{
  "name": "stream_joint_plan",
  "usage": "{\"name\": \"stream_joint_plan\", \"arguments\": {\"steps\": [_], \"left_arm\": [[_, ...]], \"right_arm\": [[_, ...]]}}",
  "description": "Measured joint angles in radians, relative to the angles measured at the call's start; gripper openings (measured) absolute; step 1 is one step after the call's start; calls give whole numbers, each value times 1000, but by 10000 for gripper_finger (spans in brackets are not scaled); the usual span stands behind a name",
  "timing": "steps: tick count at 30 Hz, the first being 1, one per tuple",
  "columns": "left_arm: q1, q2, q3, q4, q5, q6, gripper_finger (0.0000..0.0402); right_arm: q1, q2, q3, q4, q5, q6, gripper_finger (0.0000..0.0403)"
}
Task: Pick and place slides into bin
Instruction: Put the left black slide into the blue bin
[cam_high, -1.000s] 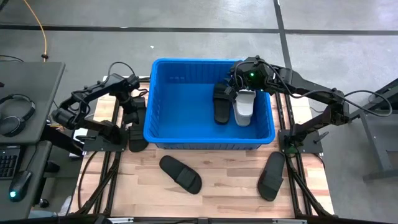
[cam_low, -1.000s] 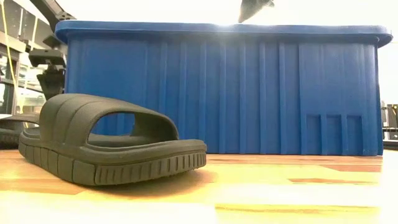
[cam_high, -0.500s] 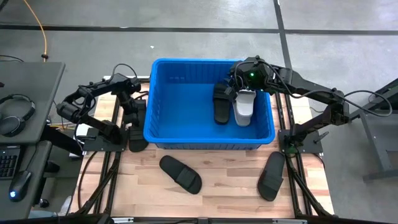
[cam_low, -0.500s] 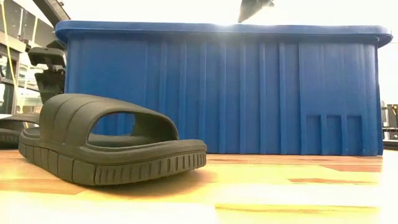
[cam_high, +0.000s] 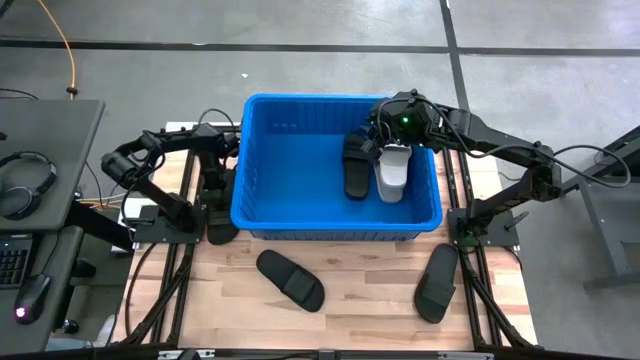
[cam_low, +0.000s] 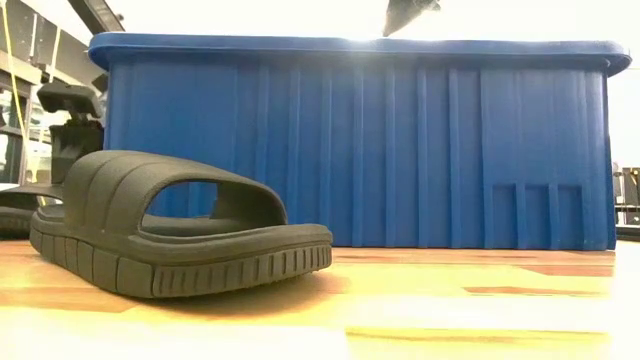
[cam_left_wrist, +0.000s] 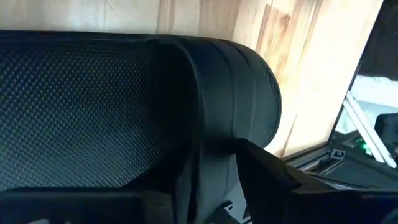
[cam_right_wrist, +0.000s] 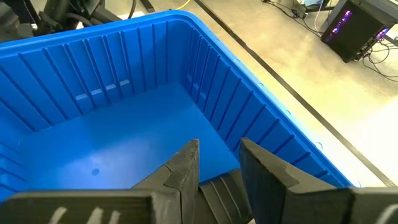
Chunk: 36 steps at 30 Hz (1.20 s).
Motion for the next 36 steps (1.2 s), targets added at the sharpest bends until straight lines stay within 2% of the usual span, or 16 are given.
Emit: {"name": "stream_joint_plan", "arguments": {"steps": [9, 17, 22, 26, 33, 36], "left_arm": [[0, 28, 0, 9, 0, -29, 103], [0, 28, 0, 0, 26, -28, 10], [0, 28, 0, -5, 26, -28, 26], [1, 28, 13, -6, 24, -29, 8], [1, 28, 102, 0, 15, -60, 7], [1, 31, 125, -12, -26, -86, 7]], "right_arm": [[0, 0, 0, 0, 0, -7, 105], [0, 0, 0, 0, 8, -15, 105], [0, 0, 0, 0, 10, -15, 105], [0, 0, 0, 0, 10, -15, 105], [0, 0, 0, 0, 10, -15, 105], [0, 0, 0, 0, 10, -15, 105]]}}
